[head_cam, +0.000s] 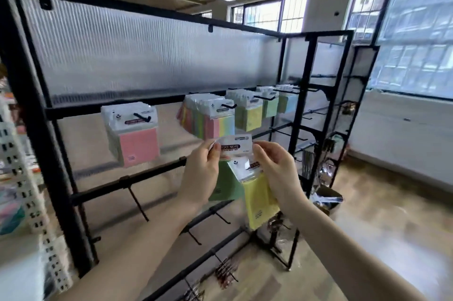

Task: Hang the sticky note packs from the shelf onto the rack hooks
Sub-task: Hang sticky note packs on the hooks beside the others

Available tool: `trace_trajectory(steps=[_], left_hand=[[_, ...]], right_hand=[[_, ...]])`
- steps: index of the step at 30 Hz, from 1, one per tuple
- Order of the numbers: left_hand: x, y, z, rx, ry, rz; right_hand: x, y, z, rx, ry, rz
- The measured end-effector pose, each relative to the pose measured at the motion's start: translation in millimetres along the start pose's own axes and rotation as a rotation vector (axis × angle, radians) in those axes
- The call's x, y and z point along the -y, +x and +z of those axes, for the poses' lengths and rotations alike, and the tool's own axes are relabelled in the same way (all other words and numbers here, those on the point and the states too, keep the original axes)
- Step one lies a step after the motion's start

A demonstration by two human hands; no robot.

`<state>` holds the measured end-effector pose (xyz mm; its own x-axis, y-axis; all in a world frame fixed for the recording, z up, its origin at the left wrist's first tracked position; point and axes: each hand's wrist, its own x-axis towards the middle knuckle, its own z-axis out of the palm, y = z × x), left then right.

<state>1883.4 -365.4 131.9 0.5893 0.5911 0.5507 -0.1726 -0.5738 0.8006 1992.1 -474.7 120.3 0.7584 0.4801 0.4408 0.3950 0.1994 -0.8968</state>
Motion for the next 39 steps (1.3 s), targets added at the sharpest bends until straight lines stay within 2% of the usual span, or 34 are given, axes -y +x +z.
trace_trajectory(steps=[6,13,20,23,26,33,39], left_hand=[[12,67,75,0.151,-0.143,-0.051],[21,124,146,0.255,-0.26,-0.054],[29,172,203,0.268,-0.171,-0.008],[36,204,226,0.236,-0.116,0.015],[40,237,252,0.201,-0.167,0.0],[52,296,314,-0.027,-0.086,-0.014],[58,314,340,-0.135,-0.036,0.004]], right_hand=[[-18,70,-47,-0.052,-0.052,0.027],[-42,127,-89,-0.114,0.016,-0.016],[-69,187,-124,-0.145,0.011,-0.035],[-84,221,-141,-0.15,-0.002,-0.023],[-102,258,-157,-0.148,-0.009,-0.013],[-133,347,-190,-0.075,-0.072,-0.094],[-155,391,-202,0.008,-0.09,-0.153]])
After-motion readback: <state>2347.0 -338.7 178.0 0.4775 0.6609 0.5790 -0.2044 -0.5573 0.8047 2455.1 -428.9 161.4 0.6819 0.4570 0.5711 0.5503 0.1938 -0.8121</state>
